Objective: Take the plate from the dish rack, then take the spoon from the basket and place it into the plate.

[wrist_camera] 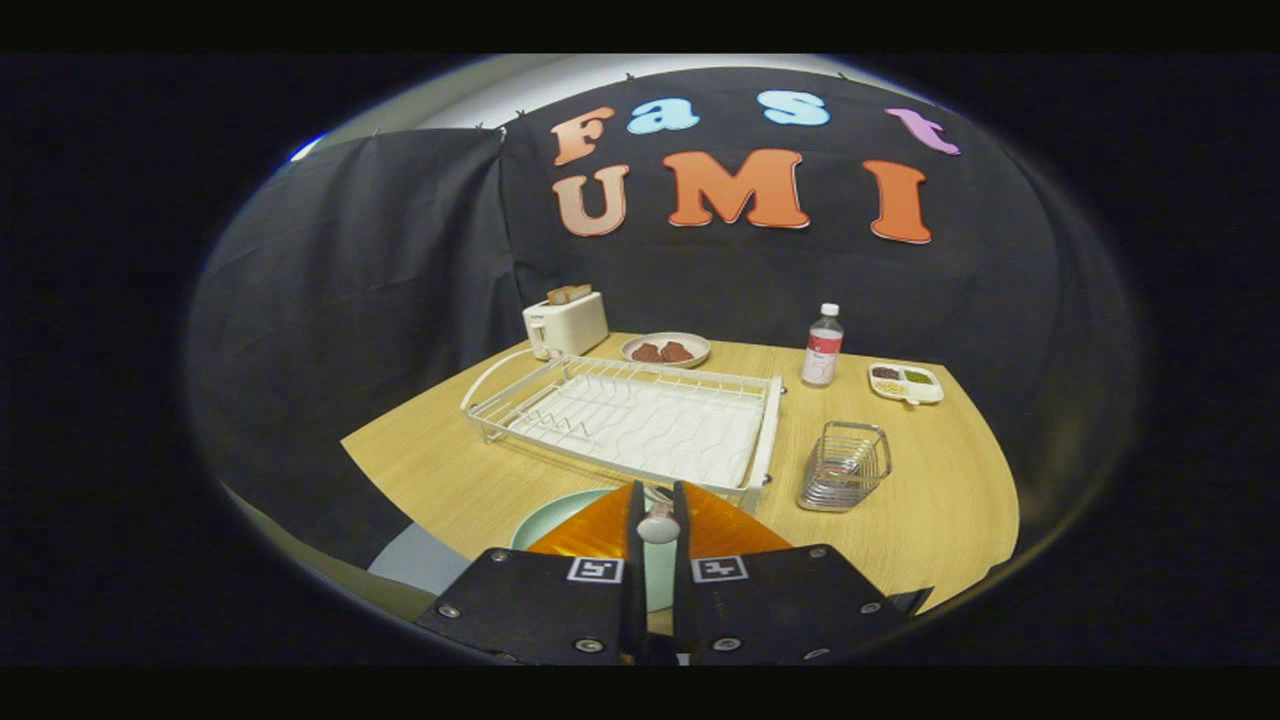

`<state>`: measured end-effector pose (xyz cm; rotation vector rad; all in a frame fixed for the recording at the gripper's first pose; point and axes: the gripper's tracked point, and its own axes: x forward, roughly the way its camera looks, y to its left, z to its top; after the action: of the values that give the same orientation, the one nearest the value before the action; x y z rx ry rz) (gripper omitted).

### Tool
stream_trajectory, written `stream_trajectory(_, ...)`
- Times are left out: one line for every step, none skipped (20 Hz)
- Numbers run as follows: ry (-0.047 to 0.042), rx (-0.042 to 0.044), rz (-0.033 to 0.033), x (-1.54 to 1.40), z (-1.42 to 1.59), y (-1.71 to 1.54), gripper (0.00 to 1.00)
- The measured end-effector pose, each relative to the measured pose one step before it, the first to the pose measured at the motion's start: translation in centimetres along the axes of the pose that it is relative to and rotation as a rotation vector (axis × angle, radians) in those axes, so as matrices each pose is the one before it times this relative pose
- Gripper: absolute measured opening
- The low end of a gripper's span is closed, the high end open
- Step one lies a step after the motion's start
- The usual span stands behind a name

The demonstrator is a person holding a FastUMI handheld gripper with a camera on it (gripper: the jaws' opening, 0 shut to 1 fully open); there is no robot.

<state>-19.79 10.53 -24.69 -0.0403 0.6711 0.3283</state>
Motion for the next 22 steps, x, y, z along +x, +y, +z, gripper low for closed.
stream_trajectory(0.01658,-0.00863,0.01773,0.384,-0.665,0.680,0.11)
stream_trajectory(0.00481,-0.01024,0.01576,0.612,-0.245,0.570,0.11)
stream_trajectory(0.01186,-0.01395,0.01152,0.455,-0.453,0.574,0.11)
stream_trajectory(0.01274,-0.01527,0.01013,0.560,-0.425,0.467,0.11)
stream_trajectory(0.01051,-0.01333,0.01053,0.449,-0.473,0.409,0.11)
stream_trajectory(0.00469,-0.01168,0.01424,0.547,-0.152,0.503,0.11)
stream_trajectory(0.00382,-0.01155,0.01232,0.329,0.127,0.407,0.11)
stream_trajectory(0.00065,-0.00910,0.01481,0.331,0.147,0.498,0.11)
stream_trajectory(-0.00174,-0.00929,0.01352,0.506,-0.015,0.597,0.11)
stream_trajectory(0.00699,-0.01477,0.01222,0.545,-0.119,0.551,0.10)
stream_trajectory(0.00802,-0.01750,0.00508,0.226,-0.076,0.335,0.11)
stream_trajectory(0.00264,-0.01885,0.00282,0.260,-0.019,0.104,0.11)
stream_trajectory(0.00065,-0.01548,0.00168,0.115,-0.100,0.114,0.11)
stream_trajectory(-0.00272,-0.01185,0.00193,0.052,0.079,-0.002,0.11)
stream_trajectory(0.00015,-0.00815,0.00200,0.084,-0.068,0.135,0.11)
stream_trajectory(0.00239,-0.00628,0.00030,0.027,-0.198,-0.137,0.11)
stream_trajectory(0.00310,-0.00088,-0.00425,-0.078,-0.201,-0.291,0.11)
stream_trajectory(-0.00075,0.00514,-0.00366,-0.026,-0.123,-0.220,0.11)
stream_trajectory(0.00793,0.00945,-0.00159,-0.026,-0.276,-0.174,0.11)
stream_trajectory(0.01408,0.01254,-0.00336,0.073,-0.535,-0.270,0.11)
stream_trajectory(0.01769,0.01509,-0.00644,-0.010,-0.626,-0.326,0.12)
stream_trajectory(0.02300,0.01082,-0.00302,0.005,-0.686,-0.276,0.13)
